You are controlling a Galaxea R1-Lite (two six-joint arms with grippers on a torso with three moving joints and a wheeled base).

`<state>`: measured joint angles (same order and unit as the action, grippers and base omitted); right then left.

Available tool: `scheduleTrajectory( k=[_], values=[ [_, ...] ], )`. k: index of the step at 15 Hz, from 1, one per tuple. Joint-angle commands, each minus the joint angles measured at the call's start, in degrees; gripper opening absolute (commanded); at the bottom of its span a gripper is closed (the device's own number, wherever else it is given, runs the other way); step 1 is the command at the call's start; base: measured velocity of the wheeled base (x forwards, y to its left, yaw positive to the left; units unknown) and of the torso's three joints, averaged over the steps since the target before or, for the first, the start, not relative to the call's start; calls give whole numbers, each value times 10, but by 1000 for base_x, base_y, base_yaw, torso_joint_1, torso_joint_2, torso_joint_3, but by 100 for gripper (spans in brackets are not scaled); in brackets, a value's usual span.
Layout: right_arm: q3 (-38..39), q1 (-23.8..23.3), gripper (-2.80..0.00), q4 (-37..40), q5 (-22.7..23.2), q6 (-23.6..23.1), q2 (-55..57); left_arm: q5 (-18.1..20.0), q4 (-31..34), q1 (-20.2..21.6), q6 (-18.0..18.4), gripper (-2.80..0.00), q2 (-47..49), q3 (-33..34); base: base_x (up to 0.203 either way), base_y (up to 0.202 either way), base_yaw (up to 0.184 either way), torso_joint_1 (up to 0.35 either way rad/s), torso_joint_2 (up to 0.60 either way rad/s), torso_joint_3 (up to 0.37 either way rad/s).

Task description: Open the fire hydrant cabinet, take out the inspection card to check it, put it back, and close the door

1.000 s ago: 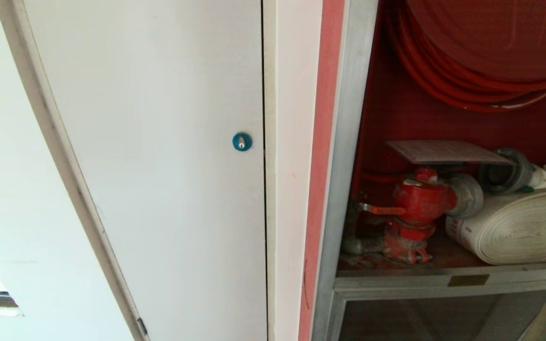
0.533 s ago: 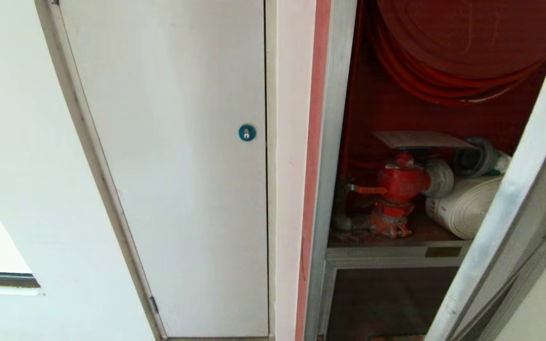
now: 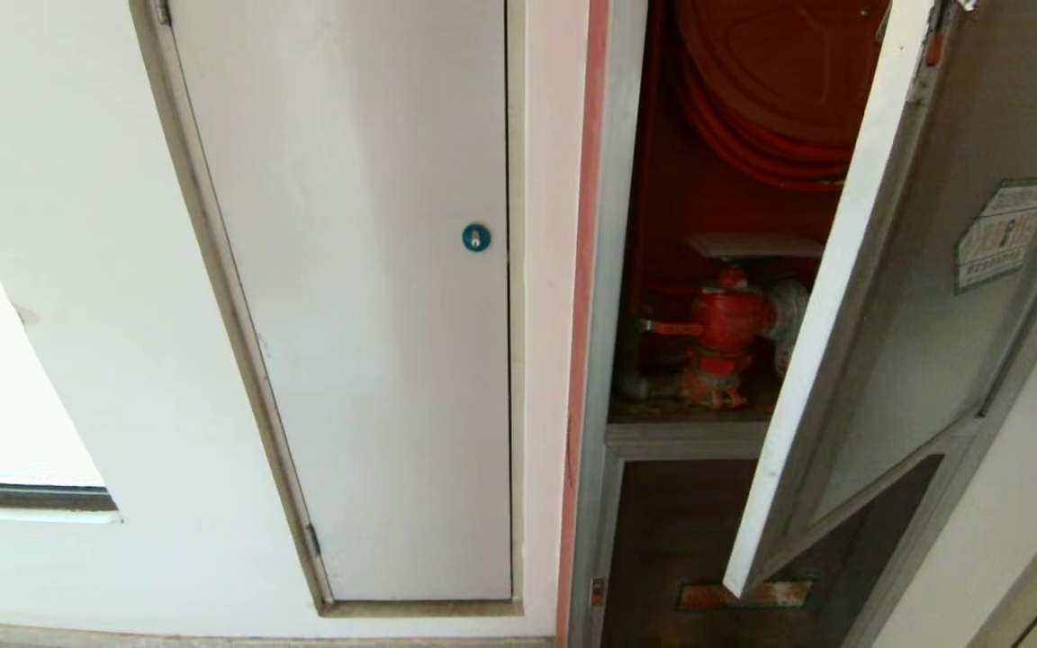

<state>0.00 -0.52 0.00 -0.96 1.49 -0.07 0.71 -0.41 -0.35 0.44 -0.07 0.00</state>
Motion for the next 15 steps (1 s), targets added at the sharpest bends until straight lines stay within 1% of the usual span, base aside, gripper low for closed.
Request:
scheduleTrajectory(
  k=[1, 11, 15],
  values=[
    [0, 0, -280, -1, 0, 0, 0, 0, 0, 0, 0, -280, 1, 0, -194, 0, 2, 3, 2, 2],
    [0, 0, -280, -1, 0, 0, 0, 0, 0, 0, 0, -280, 1, 0, -191, 0, 2, 2, 2, 2],
    [0, 0, -280, -1, 0, 0, 0, 0, 0, 0, 0, -280, 1, 0, 0, 0, 0, 0, 0, 0]
  ],
)
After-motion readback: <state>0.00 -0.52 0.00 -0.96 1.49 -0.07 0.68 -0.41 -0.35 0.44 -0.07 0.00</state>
